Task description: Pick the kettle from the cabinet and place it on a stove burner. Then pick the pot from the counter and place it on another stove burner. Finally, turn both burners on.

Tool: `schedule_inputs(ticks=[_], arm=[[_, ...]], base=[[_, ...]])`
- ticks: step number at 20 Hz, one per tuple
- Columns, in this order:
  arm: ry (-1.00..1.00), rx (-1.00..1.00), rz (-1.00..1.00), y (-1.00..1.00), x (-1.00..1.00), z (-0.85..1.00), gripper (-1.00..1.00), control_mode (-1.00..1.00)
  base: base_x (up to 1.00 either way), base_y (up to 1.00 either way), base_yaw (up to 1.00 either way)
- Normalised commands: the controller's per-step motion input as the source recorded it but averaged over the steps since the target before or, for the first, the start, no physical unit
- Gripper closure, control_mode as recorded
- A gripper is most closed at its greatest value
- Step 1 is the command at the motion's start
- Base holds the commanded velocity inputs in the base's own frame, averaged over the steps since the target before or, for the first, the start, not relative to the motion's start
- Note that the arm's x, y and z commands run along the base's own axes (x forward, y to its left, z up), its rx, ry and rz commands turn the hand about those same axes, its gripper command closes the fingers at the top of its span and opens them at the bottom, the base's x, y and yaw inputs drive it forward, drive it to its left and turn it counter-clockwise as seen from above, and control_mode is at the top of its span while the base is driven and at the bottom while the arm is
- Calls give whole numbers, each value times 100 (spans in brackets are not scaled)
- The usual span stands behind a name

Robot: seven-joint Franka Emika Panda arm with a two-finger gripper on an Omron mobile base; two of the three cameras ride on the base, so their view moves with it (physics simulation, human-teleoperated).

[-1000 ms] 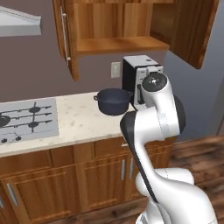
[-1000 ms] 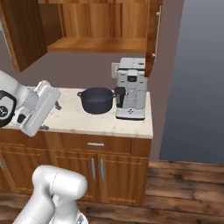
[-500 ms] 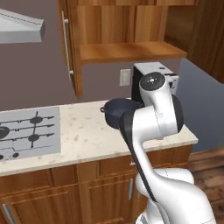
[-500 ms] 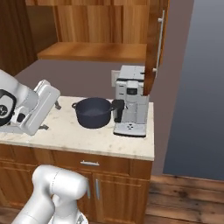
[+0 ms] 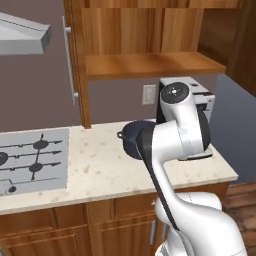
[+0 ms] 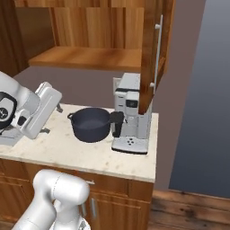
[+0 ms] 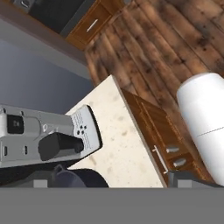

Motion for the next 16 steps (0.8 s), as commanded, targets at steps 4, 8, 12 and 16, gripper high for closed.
schedule_inputs(ticks=[4,8,12,16], arm=[[0,0,0,0,0,0,-100,100],[0,0,0,0,0,0,-100,100],[0,0,0,0,0,0,-100,100],[0,0,0,0,0,0,-100,100]], base=[[39,-26,11],[39,-26,11],[41,-27,11],[43,-27,10]])
